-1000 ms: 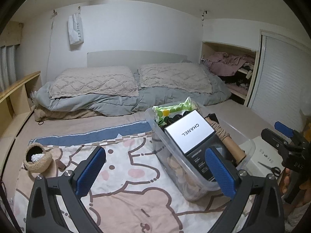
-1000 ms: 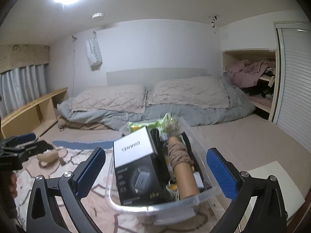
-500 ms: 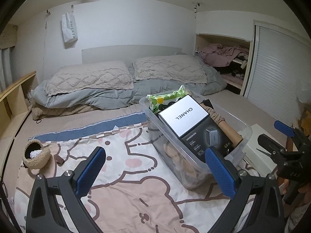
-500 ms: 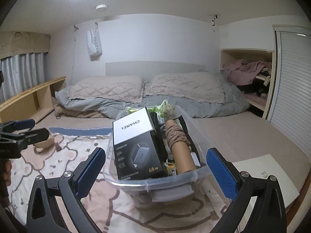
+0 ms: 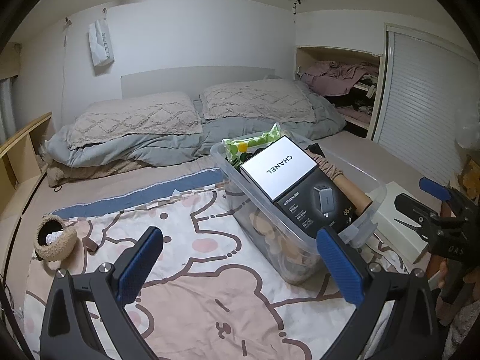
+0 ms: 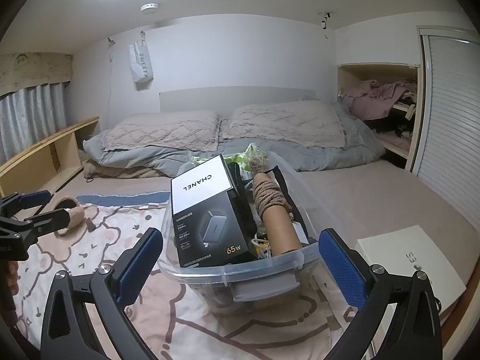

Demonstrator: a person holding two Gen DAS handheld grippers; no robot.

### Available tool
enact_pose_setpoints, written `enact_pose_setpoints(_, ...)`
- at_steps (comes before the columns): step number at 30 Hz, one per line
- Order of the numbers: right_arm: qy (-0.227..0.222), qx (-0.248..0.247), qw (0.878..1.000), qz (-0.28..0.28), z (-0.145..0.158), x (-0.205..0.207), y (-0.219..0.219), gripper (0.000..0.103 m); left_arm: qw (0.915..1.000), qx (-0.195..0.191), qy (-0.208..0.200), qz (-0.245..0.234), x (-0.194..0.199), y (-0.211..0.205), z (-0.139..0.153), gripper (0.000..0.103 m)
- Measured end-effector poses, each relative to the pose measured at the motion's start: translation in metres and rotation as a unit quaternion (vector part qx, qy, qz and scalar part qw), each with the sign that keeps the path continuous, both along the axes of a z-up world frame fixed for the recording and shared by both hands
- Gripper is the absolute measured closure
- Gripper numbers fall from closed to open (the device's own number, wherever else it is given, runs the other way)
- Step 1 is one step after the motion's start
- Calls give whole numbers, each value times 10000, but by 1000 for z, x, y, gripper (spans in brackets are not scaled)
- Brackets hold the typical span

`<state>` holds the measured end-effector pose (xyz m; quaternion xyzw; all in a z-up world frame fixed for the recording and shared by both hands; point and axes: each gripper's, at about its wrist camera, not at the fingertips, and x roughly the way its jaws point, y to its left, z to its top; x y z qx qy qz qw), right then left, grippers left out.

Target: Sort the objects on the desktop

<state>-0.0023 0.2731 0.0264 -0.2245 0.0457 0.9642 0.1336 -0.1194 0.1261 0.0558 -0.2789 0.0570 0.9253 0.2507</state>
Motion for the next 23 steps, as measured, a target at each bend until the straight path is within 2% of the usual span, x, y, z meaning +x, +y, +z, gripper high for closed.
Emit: enact_pose_setpoints(23,-30,88,9999,67,0,1,-3,0,10000,36,11,41,0,-5,0,0)
